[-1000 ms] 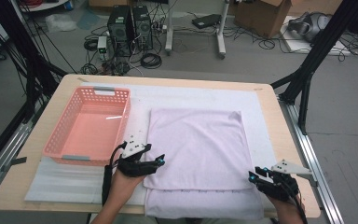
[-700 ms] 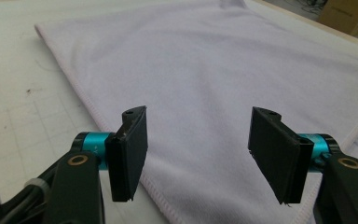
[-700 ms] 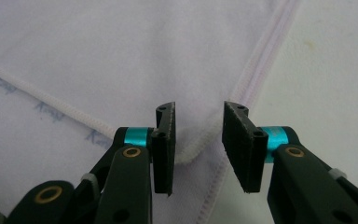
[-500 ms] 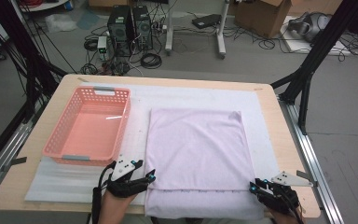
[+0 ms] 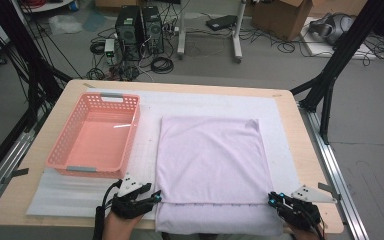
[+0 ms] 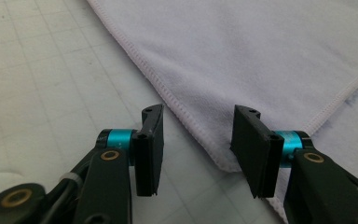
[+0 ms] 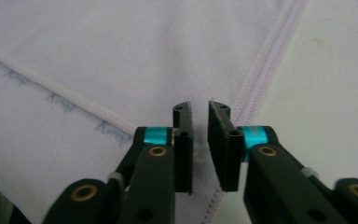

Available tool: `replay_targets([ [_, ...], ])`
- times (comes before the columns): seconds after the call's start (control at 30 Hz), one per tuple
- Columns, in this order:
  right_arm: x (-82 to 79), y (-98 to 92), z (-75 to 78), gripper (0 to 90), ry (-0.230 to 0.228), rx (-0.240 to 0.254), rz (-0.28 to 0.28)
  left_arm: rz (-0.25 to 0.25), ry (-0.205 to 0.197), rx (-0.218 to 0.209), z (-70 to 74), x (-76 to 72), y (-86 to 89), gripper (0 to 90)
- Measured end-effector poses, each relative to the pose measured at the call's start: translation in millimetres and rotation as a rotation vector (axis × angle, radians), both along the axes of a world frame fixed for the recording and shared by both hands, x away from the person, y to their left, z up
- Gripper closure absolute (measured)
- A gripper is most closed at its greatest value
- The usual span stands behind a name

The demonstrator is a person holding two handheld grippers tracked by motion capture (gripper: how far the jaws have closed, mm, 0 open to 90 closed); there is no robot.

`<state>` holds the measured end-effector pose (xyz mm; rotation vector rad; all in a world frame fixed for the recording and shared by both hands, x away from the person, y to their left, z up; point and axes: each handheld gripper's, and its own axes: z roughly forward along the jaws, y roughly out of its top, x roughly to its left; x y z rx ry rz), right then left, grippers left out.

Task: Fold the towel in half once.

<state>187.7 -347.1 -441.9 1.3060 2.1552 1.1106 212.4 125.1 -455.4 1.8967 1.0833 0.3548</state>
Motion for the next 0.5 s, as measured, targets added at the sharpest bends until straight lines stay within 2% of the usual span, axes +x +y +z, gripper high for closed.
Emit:
replay_targets([
  [0.1,-1.9,-1.4,4.8,69.8,-0.014,0.011,-0.030,0.008,-0.015,0.035,0.2,-1.6,-1.1,70.6],
  [0.17,-2.9,-3.8,7.1,68.2,-0.020,0.027,-0.043,0.004,0.001,0.029,1.0,-1.6,-1.1,82.1],
  [0.23,-2.6,-5.3,5.8,67.0,-0.011,0.023,-0.049,-0.002,-0.011,0.050,1.8,-2.9,-3.1,85.0],
  [0.3,-1.1,-5.4,1.8,65.9,0.019,0.018,-0.049,-0.001,-0.018,0.054,3.0,-3.9,-4.0,85.9],
  [0.4,2.1,-3.4,-4.5,64.9,0.046,0.013,-0.035,-0.001,-0.028,0.025,5.4,-4.7,-1.6,86.4],
  [0.5,4.1,0.6,-6.5,66.5,0.046,0.004,-0.028,0.001,-0.031,0.008,7.7,-5.4,1.1,86.5],
])
